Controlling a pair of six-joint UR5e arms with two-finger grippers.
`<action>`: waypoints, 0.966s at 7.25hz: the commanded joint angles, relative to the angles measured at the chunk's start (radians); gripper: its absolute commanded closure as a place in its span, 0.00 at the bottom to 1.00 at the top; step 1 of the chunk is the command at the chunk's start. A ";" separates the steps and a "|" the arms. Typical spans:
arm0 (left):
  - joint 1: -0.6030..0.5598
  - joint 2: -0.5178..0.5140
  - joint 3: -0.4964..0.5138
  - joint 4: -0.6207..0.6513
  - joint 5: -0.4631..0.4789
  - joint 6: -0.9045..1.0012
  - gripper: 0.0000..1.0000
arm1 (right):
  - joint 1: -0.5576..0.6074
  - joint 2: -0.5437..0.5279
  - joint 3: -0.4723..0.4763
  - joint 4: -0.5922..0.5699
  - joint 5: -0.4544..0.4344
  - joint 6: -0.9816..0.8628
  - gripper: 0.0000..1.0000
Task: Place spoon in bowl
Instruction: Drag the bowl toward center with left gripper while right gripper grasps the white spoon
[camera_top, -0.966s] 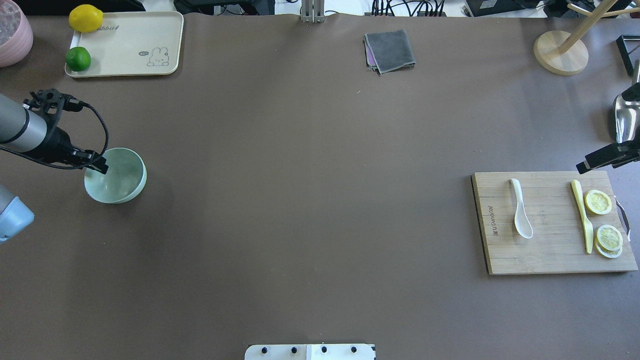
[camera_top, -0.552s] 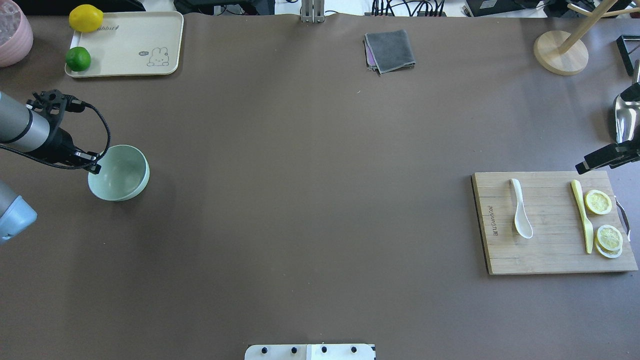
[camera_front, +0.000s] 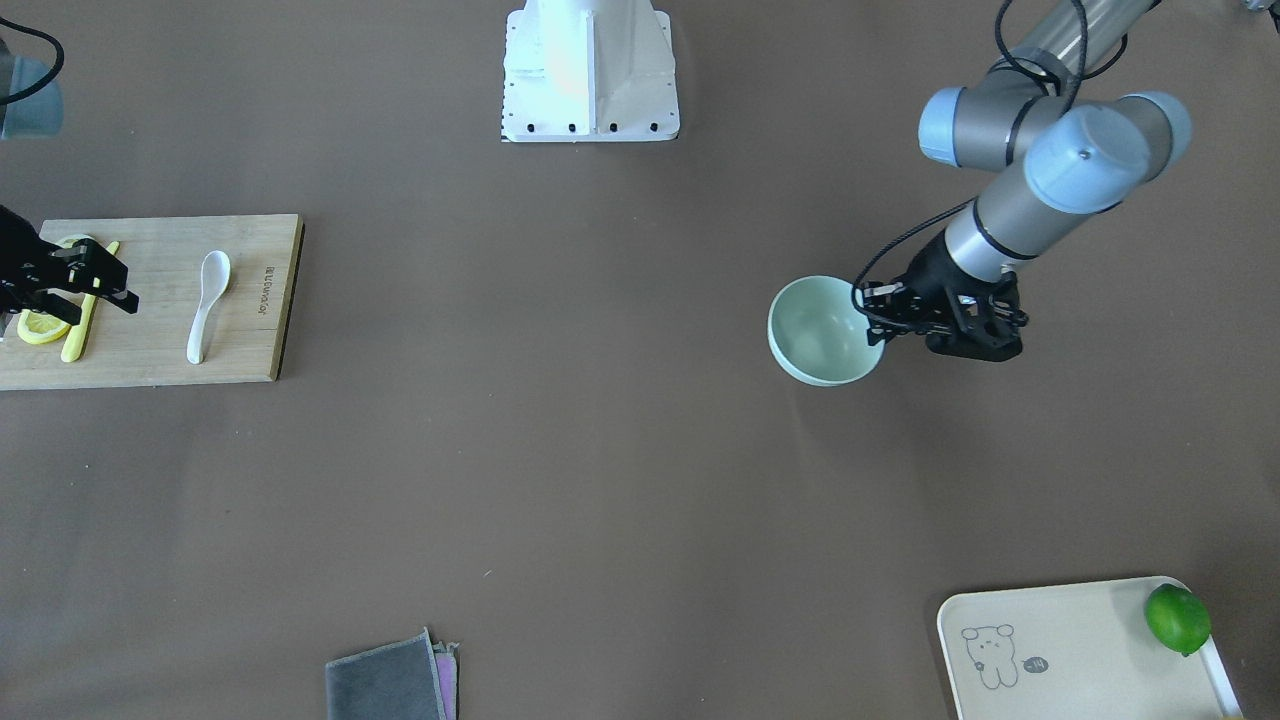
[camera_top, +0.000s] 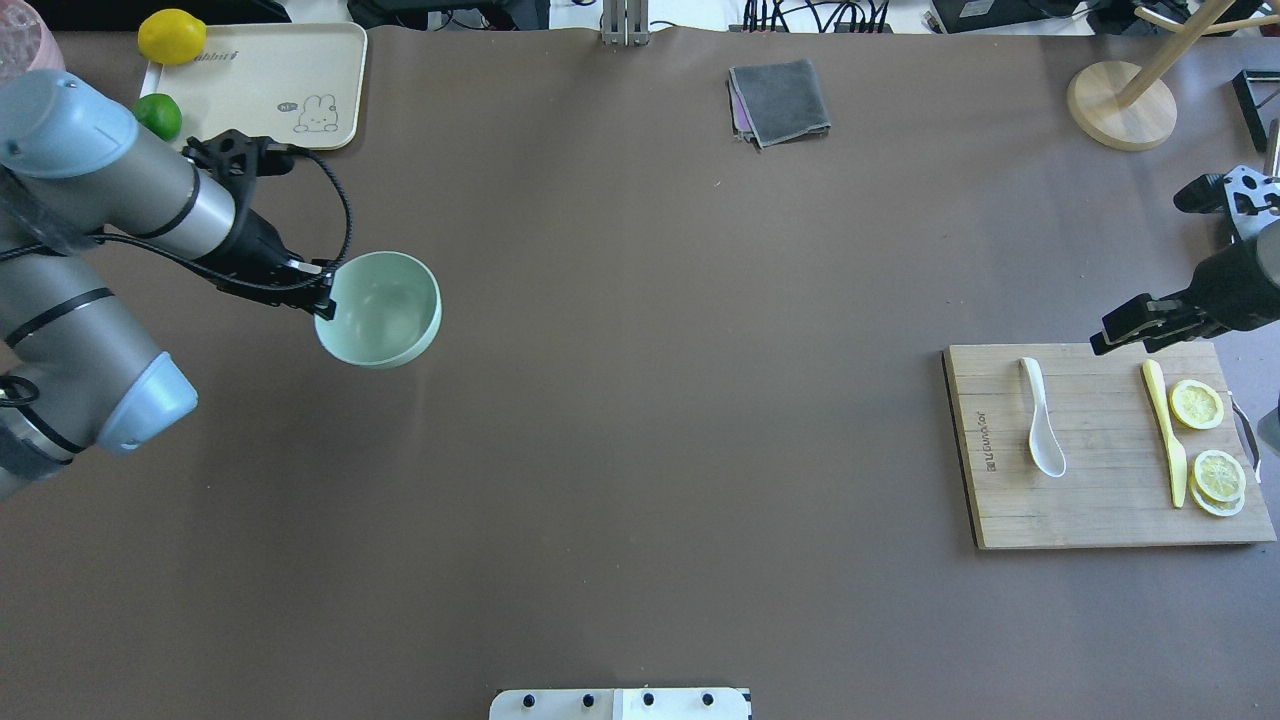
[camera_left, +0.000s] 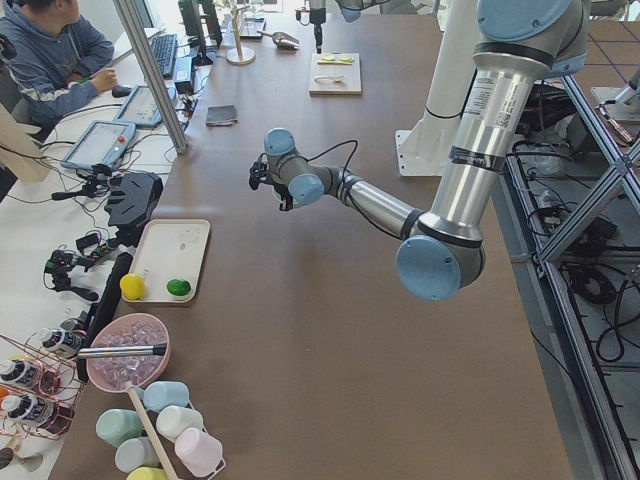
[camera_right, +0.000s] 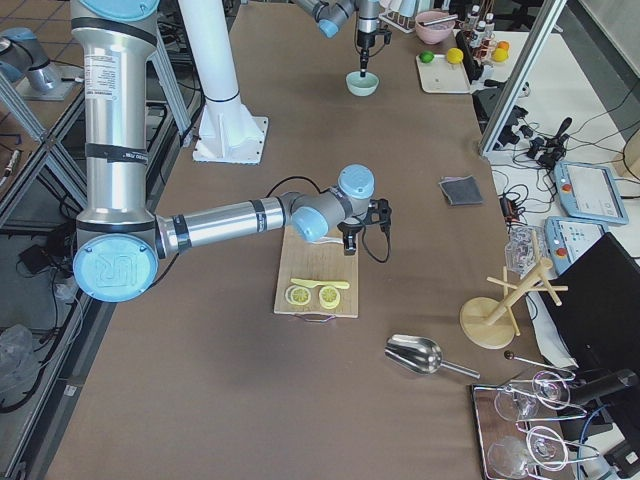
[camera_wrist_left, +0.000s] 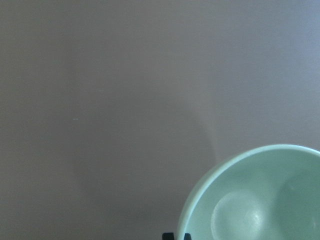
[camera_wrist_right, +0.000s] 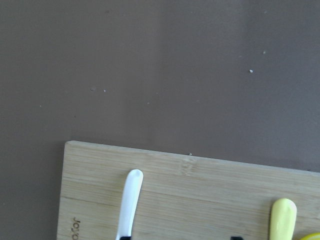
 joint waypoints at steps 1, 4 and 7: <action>0.117 -0.155 0.004 0.093 0.086 -0.152 1.00 | -0.121 0.003 -0.009 0.094 -0.098 0.165 0.43; 0.279 -0.232 0.024 0.114 0.238 -0.269 1.00 | -0.197 0.006 -0.033 0.095 -0.158 0.220 0.43; 0.338 -0.267 0.042 0.120 0.311 -0.300 1.00 | -0.202 0.020 -0.055 0.096 -0.164 0.220 1.00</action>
